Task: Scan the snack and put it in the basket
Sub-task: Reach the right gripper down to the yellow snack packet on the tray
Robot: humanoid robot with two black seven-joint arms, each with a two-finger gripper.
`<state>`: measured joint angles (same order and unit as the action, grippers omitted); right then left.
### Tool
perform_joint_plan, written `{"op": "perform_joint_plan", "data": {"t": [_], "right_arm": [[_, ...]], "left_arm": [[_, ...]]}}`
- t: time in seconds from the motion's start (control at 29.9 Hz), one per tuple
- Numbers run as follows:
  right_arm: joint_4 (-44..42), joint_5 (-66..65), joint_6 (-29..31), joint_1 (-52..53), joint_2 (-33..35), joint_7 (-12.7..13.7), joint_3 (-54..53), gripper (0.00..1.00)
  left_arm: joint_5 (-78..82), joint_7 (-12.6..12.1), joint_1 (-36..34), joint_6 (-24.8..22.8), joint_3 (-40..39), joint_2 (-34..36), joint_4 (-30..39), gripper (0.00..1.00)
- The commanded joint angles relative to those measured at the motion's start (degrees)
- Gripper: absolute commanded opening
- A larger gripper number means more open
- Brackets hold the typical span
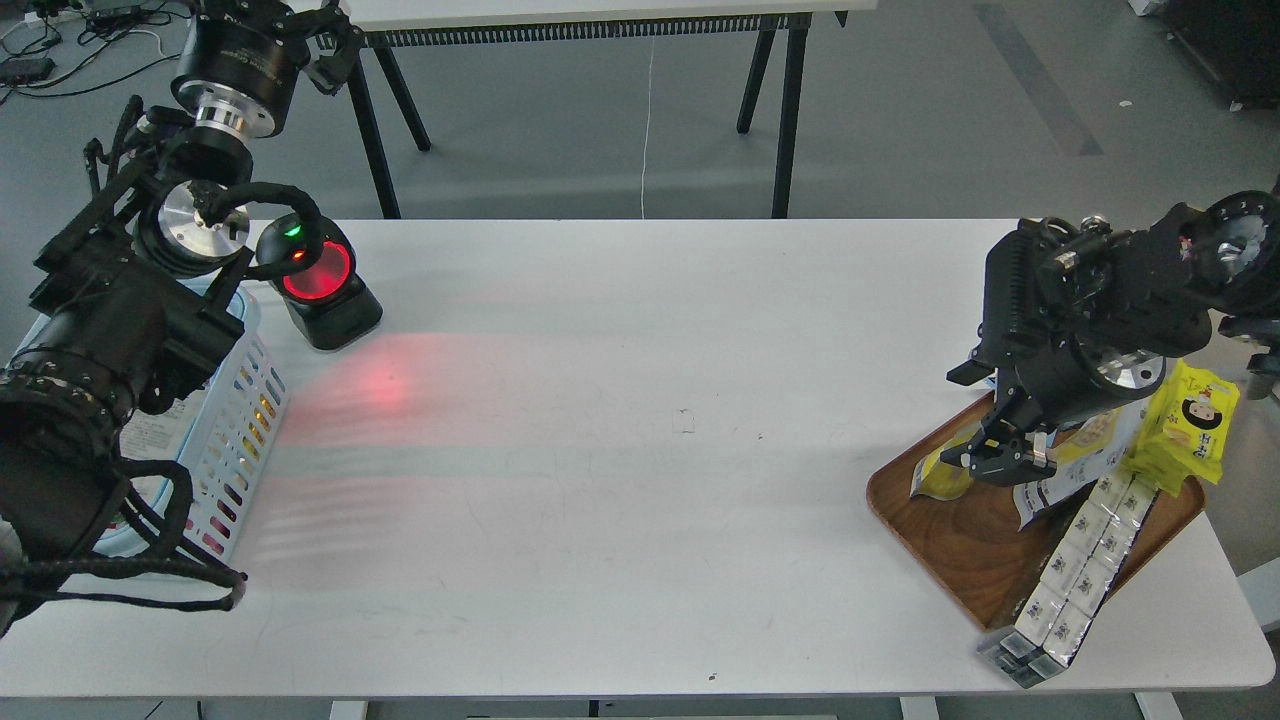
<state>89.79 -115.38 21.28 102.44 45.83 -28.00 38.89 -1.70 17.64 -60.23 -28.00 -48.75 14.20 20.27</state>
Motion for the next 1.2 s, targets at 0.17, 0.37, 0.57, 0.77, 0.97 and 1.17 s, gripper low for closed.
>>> {"op": "perform_joint_plan", "data": {"t": [0.17,0.37,0.57,0.77,0.97,1.17], "right_arm": [[-4.4,-1.3,0.0,-2.0,0.8,0.0,1.6,0.78],[-8.7,-1.0,-0.4,-3.5,0.2,0.0,1.3,0.69],[-8.8,-0.6,-1.1,-4.6,-0.1,0.0,1.2,0.65],[-11.3,-0.4,-2.3,-6.3,-0.4,0.0,1.0,0.63],[-13.7,-0.3,-3.9,-7.6,-1.1,0.0,0.6,0.5],[-14.2,-0.3,-4.2,-8.8,-1.9,0.0,0.1,0.13]], "left_arm": [[0.0,0.0,0.1,0.0,0.1,0.0,-0.1,1.0],[0.1,-0.1,0.0,0.0,0.1,0.1,-0.1,1.0],[0.1,-0.1,-0.1,0.0,0.1,0.1,-0.3,1.0],[0.1,0.0,0.0,0.0,0.1,0.0,-0.4,1.0],[0.1,0.0,0.0,0.0,0.1,0.2,-0.5,1.0],[0.1,0.2,0.0,0.0,0.1,0.3,-0.6,1.0]]}}
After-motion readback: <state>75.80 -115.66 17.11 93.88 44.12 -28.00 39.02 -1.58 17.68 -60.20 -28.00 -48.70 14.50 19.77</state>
